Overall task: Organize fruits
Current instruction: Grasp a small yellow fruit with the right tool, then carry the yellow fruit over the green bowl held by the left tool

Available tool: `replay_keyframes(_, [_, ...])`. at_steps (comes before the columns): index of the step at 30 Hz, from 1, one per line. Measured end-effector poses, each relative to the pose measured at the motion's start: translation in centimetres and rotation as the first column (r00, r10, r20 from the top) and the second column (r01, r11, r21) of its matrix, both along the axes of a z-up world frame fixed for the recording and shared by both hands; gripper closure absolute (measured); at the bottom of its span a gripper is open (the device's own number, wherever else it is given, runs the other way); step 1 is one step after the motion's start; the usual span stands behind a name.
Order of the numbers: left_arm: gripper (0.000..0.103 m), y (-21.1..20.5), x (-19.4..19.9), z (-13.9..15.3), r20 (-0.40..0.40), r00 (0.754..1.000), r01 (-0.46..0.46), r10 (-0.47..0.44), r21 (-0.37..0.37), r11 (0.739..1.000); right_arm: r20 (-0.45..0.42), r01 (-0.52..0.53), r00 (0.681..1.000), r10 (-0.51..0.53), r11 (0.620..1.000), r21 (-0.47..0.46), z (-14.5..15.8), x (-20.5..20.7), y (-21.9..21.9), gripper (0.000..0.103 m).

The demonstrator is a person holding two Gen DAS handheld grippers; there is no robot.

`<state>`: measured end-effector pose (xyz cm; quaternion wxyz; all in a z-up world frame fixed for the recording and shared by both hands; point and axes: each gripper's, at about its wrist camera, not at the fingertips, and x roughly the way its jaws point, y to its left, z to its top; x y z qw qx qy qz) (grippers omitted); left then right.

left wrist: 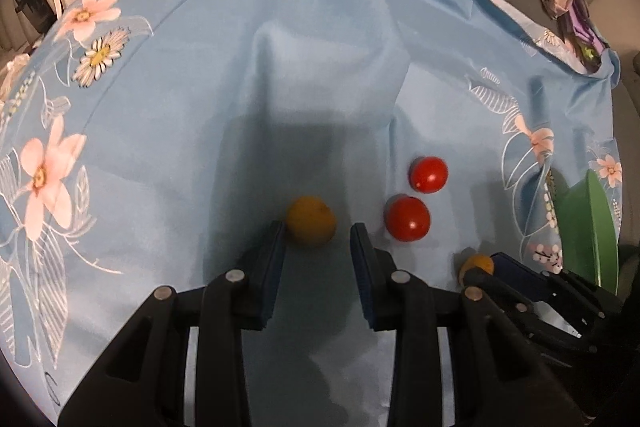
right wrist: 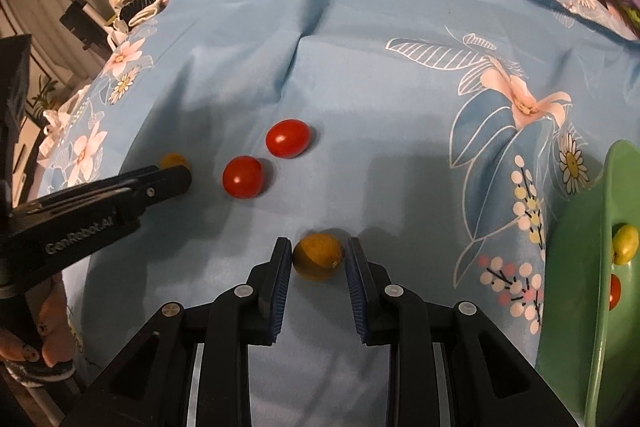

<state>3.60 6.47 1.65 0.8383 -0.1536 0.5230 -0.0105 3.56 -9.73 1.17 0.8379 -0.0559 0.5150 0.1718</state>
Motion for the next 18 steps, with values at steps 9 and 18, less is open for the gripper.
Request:
replay_keyframes(9, [0.078,-0.1,0.24,-0.04,0.05,0.999,0.0,-0.002,0.027,1.0,0.009,-0.003,1.0,0.003,1.0,-0.004,0.01,-0.13,0.28,0.074])
replay_keyframes(18, [0.077,-0.66,-0.27,0.63,0.078,0.997,0.006,-0.008,0.027,1.0,0.013,-0.009,1.0,0.008,1.0,0.017,0.29,-0.46,0.03,0.074])
